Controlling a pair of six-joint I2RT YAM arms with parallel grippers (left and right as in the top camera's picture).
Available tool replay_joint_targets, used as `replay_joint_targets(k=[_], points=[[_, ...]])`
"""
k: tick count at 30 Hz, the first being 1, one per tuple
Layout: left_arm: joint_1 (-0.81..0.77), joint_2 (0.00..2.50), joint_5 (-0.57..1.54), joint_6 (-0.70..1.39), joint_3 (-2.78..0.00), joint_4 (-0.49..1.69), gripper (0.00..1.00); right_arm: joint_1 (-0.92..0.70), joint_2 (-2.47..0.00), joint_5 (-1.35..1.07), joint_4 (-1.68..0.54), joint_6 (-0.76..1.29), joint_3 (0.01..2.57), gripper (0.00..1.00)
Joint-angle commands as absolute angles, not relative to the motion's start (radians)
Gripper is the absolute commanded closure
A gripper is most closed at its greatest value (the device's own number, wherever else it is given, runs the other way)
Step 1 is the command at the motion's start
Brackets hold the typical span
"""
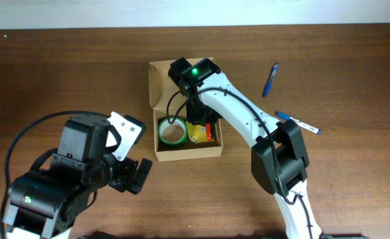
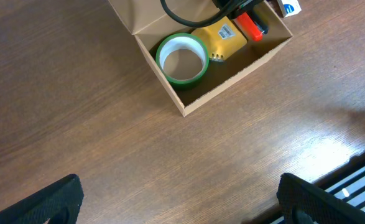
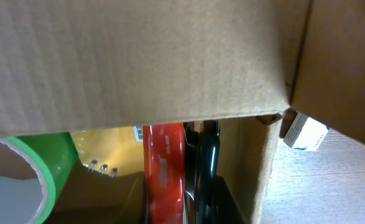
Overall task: Pack container
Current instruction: 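Lower the stapler beside the yellow packet and open the right gripper, then raise the right gripper out of the box and move right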
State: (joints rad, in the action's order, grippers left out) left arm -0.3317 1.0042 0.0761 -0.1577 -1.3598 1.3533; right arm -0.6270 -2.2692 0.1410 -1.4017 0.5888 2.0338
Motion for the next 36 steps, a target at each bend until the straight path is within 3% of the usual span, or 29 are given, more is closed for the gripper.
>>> replay_joint_targets(k=[1, 3, 5, 13, 26, 36], points=[[-0.333, 1.004, 0.09, -0.174, -1.377, 1.351, 0.0, -0.623, -2.218, 0.181, -1.398, 0.611, 2.018, 0.96], [-0.333, 1.004, 0.09, -0.174, -1.377, 1.351, 0.0, -0.623, -2.218, 0.181, -1.396, 0.611, 2.011, 0.96], [-0.333, 1.004, 0.09, -0.174, -1.377, 1.351, 0.0, -0.623, -2.218, 0.181, -1.396, 0.611, 2.007, 0.81], [-0.333, 1.004, 0.09, -0.174, -1.377, 1.351, 0.0, -0.623, -2.218, 0.181, -1.397, 0.611, 2.007, 0.55], [-0.333, 1.004, 0.09, -0.174, -1.377, 1.351, 0.0, -0.623, -2.218, 0.168, -1.411, 0.601, 2.017, 0.53], [-0.333, 1.004, 0.09, -0.174, -1.377, 1.351, 0.01, -0.621, -2.218, 0.135, -1.605, 0.522, 2.336, 0.5]])
